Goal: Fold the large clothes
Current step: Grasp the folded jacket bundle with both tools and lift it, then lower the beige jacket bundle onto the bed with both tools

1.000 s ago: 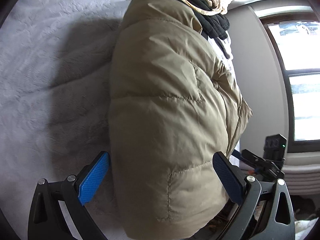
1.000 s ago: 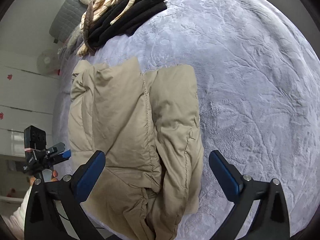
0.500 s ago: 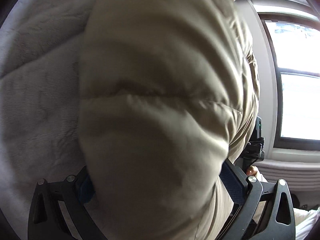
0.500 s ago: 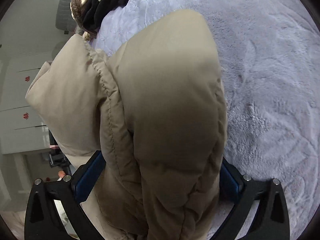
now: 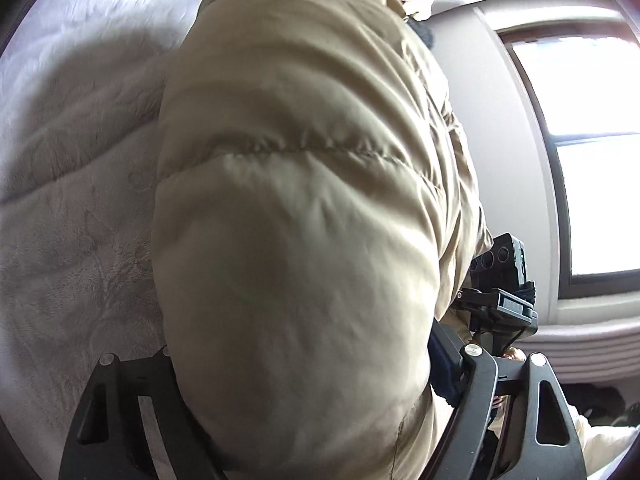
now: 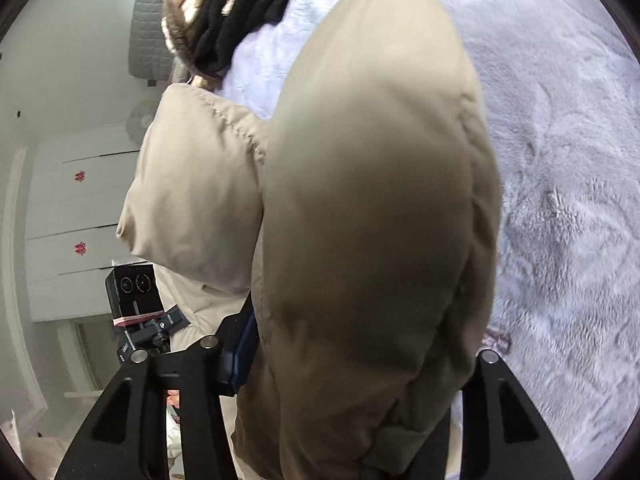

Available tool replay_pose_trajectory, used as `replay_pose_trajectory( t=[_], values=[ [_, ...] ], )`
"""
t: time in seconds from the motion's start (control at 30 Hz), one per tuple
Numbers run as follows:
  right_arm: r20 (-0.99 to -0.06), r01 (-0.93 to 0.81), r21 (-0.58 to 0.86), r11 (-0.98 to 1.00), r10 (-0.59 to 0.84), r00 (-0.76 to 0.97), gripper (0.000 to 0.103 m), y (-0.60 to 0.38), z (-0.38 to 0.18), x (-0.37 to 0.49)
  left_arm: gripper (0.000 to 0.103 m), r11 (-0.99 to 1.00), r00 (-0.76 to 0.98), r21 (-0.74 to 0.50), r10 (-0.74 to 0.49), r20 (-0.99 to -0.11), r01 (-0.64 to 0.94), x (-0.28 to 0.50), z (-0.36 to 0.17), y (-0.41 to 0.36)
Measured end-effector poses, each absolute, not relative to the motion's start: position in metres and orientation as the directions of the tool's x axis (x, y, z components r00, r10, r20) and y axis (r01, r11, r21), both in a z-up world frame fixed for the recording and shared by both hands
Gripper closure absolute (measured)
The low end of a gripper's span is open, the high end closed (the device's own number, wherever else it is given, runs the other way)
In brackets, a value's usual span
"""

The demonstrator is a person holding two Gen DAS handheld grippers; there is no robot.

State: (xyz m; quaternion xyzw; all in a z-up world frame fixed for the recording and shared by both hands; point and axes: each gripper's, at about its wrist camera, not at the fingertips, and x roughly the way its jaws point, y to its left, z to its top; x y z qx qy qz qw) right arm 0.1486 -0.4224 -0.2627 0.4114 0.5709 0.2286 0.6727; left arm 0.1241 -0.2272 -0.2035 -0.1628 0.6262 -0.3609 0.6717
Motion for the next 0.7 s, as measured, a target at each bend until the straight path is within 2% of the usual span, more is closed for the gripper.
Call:
replay_pose_trajectory(
  t=[0.13,0.37,0.7],
  values=[
    [-0.578,0.115,0.814,0.570,0.771,0.267,0.051,-0.408,-0.237,0.139,0.019,0.664,-0.026,-0.684,-0.712,-0.702,0.302,0.120,-0.182,-0.212],
    [-0.576,0.036,0.806,0.590,0.770,0.276,0.051,-0.322,-0.214,0.142,0.019,0.672,0.025,-0.676,-0.715,-0.699,0.301,0.138,-0.156,-0.130],
    [-0.569,-0.007,0.807,0.590,0.782,0.256,0.051,-0.178,-0.236,0.164,0.019,0.727,0.081,-0.629,-0.669,-0.739,0.276,0.186,-0.158,0.001]
  ],
)
